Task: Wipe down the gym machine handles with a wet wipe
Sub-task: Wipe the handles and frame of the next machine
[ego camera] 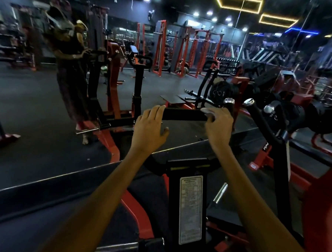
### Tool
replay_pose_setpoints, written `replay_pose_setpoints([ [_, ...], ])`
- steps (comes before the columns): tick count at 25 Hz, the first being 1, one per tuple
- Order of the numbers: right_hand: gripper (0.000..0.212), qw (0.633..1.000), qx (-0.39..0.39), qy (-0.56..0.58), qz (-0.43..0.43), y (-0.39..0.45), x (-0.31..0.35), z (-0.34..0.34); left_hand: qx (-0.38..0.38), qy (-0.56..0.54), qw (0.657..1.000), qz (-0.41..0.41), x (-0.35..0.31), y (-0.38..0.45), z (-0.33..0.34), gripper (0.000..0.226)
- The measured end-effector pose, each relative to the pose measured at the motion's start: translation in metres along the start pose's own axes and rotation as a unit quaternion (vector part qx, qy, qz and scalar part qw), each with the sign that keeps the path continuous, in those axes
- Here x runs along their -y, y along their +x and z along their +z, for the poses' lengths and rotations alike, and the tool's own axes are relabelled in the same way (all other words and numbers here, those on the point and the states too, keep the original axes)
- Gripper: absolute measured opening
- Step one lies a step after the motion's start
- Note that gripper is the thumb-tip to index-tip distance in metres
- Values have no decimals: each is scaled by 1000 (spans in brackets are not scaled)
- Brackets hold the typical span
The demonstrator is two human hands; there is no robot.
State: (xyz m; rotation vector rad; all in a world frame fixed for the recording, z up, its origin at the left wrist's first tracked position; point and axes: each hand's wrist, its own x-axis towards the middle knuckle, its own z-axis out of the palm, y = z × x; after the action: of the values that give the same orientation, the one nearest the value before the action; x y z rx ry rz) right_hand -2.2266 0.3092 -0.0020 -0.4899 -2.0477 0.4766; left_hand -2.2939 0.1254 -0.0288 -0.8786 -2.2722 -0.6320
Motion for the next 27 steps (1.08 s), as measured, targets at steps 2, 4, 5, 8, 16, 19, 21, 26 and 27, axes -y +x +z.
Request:
replay_pose_setpoints([
  [2,24,1000,-7,6,14,-4,13,5,0,2,1000,2,-1,0,0,64],
  [4,26,999,20,21,-26,-12,33,17,0,8,1000,1,-1,0,0,65],
  [5,27,996,42,33,-66,-15,39,20,0,9,1000,0,0,0,0,65],
  [8,29,986,80,43,-137,-11,30,16,3,-2,1000,-5,-1,0,1,66],
  [16,21,998,24,8,-57,-3,12,11,3,-15,1000,-15,-3,0,-1,67],
  [19,15,981,80,58,-165,-21,43,21,6,-11,1000,-26,-5,0,0,71],
  [21,17,964,89,55,-244,-25,47,21,9,-10,999,-29,-4,0,-1,72],
  [26,20,986,45,1,-163,0,-9,-2,10,-12,1000,-16,-3,-1,0,69],
  [27,20,991,18,0,-132,4,-19,-6,6,-12,1000,-15,-2,-1,0,69],
])
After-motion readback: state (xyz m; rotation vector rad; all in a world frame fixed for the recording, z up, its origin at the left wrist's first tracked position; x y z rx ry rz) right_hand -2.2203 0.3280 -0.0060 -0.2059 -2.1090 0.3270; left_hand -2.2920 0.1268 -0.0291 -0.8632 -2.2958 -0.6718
